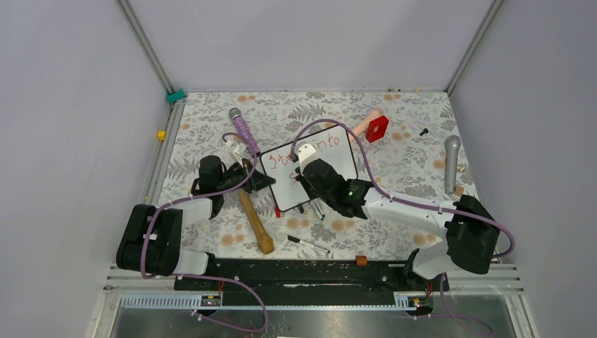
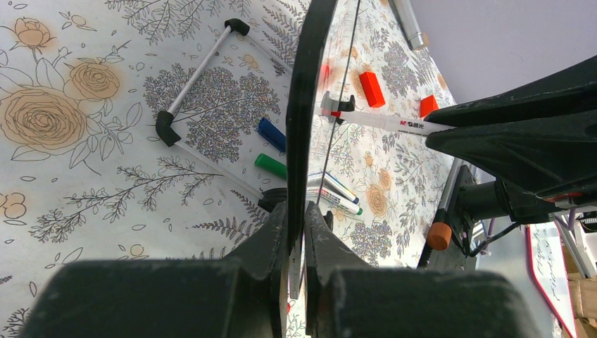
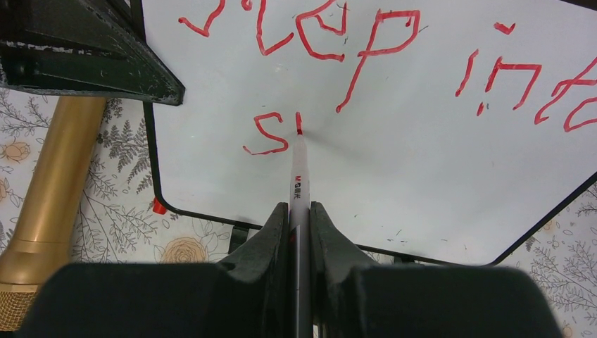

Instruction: Write a sentence on the whiteboard

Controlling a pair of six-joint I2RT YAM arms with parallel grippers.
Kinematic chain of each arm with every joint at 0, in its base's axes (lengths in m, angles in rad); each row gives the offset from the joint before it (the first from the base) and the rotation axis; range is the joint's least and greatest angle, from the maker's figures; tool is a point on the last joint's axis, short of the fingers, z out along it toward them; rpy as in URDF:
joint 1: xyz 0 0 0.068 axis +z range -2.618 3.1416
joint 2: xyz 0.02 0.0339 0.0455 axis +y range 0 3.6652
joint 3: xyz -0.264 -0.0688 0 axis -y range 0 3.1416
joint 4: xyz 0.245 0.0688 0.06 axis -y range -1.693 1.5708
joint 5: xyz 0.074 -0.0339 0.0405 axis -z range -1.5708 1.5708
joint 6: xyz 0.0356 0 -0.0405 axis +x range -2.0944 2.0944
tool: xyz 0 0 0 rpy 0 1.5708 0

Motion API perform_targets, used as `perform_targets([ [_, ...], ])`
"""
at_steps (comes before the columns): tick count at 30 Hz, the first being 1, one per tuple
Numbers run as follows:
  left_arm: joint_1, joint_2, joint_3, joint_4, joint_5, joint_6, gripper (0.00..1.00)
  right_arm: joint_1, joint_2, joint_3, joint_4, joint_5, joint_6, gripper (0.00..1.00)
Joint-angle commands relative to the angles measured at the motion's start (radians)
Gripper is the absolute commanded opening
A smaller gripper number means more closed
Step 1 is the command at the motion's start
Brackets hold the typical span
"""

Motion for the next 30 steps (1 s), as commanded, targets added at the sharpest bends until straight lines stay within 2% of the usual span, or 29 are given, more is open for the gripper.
perform_targets([
  [1, 0.009, 0.013, 0.017, -0.055, -0.122, 0.046, 0.00, -0.010, -0.021, 0.007, -0.020, 0.029, 0.017, 0.00],
  [18, 0.010, 0.013, 0.017, -0.058, -0.123, 0.048, 0.00, -0.010, -0.029, 0.001, -0.058, 0.013, 0.028, 0.00],
  [30, 0.009, 0.011, 0.017, -0.060, -0.125, 0.049, 0.00, -0.010, -0.008, 0.026, -0.078, 0.092, 0.052, 0.00],
])
